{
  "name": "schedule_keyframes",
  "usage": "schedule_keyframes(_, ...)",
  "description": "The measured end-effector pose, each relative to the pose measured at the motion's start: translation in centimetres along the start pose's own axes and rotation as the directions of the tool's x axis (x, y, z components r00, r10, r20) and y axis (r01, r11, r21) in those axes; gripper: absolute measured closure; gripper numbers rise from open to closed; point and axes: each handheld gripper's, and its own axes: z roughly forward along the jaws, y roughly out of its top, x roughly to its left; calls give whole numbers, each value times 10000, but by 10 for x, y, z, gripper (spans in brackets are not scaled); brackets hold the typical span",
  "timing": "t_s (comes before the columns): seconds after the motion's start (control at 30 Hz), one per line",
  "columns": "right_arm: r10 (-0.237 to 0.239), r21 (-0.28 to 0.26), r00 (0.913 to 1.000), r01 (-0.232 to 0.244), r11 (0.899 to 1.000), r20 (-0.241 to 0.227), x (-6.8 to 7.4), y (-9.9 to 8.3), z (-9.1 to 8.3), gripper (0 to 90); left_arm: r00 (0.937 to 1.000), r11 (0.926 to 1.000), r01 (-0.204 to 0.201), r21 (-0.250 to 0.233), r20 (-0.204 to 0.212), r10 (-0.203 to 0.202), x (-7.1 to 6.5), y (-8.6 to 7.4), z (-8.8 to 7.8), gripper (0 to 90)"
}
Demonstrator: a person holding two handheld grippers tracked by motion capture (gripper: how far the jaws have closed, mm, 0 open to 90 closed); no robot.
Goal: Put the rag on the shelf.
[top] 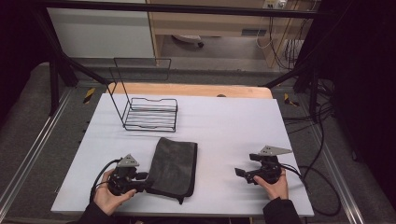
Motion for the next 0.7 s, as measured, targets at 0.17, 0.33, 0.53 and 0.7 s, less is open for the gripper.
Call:
schedule_keyframes(0.17, -8, -2, 10000, 8, 10000, 8, 0, 0, 0, 30, 9995, 9992, -56, -388, -310, 44, 13, 10, -6, 410)
schedule_keyframes(0.33, -24, 10, 10000, 24, 10000, 6, 0, 0, 0, 29, 9991, 9979, 57, -640, -417, -84, 27, 24, -7, 271)
schedule_keyframes(0.53, -34, 13, 10000, 34, 10000, 16, -1, 0, 0, 29, 9976, 9988, 166, -462, -664, -196, 35, 41, 1, 123)
schedule_keyframes(0.7, -46, 14, 10000, 46, 10000, 16, -1, 0, 0, 29, 9954, 9985, 125, -532, -941, -175, 39, 53, 9, 99)
